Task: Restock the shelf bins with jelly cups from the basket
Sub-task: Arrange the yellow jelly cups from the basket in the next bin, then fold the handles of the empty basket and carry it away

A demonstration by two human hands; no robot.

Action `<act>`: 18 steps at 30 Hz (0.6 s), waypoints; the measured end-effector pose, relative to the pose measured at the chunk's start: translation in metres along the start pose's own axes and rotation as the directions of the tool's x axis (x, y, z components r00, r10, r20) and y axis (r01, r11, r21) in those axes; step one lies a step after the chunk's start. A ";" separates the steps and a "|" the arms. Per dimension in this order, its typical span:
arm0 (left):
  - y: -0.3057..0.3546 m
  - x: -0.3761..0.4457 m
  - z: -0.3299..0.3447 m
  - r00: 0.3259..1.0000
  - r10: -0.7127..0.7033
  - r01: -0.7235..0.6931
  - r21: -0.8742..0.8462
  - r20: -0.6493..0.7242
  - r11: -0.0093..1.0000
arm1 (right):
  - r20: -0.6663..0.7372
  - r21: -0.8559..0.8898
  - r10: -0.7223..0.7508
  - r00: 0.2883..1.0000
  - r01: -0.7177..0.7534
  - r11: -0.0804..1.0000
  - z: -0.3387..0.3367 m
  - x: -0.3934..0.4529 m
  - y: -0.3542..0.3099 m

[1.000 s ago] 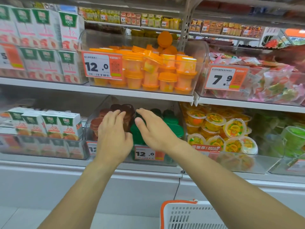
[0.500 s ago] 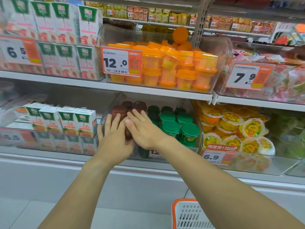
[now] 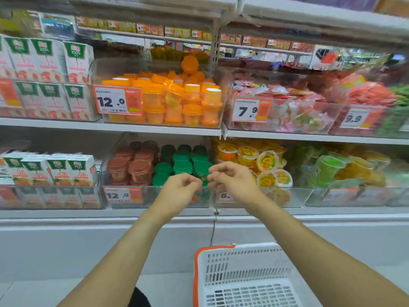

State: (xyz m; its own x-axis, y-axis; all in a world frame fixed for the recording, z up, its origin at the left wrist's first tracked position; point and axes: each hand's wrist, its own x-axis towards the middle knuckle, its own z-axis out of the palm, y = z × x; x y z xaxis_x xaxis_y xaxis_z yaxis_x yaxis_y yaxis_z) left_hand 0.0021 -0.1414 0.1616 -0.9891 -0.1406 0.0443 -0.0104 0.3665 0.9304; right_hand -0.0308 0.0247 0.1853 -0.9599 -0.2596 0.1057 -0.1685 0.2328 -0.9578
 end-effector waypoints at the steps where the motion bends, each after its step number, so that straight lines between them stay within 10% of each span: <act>1: 0.006 -0.006 0.011 0.998 -0.045 0.047 -0.049 0.047 0.998 | -0.004 0.042 0.053 0.999 -0.053 0.998 -0.014 -0.009 0.002; 7: 0.003 -0.027 0.076 0.951 -0.203 0.246 -0.176 0.231 0.953 | -0.081 0.239 0.278 0.957 -0.252 0.938 -0.068 -0.053 0.037; 12: -0.064 -0.034 0.132 0.930 -0.366 0.358 0.123 0.043 0.925 | -0.138 -0.111 0.496 0.857 -0.511 0.852 -0.116 -0.050 0.118; 18: -0.162 -0.056 0.182 0.653 -0.751 0.697 0.469 -0.102 0.542 | -0.465 -0.656 0.612 0.640 -0.713 0.248 -0.175 -0.091 0.271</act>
State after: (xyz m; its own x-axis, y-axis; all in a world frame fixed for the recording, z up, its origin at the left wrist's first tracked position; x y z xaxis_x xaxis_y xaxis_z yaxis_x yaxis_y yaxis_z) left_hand 0.0320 -0.0255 -0.0583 -0.6230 -0.4606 -0.6322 -0.7638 0.5326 0.3646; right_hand -0.0284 0.2752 -0.0374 -0.8217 0.4118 -0.3940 0.4958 0.8575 -0.1377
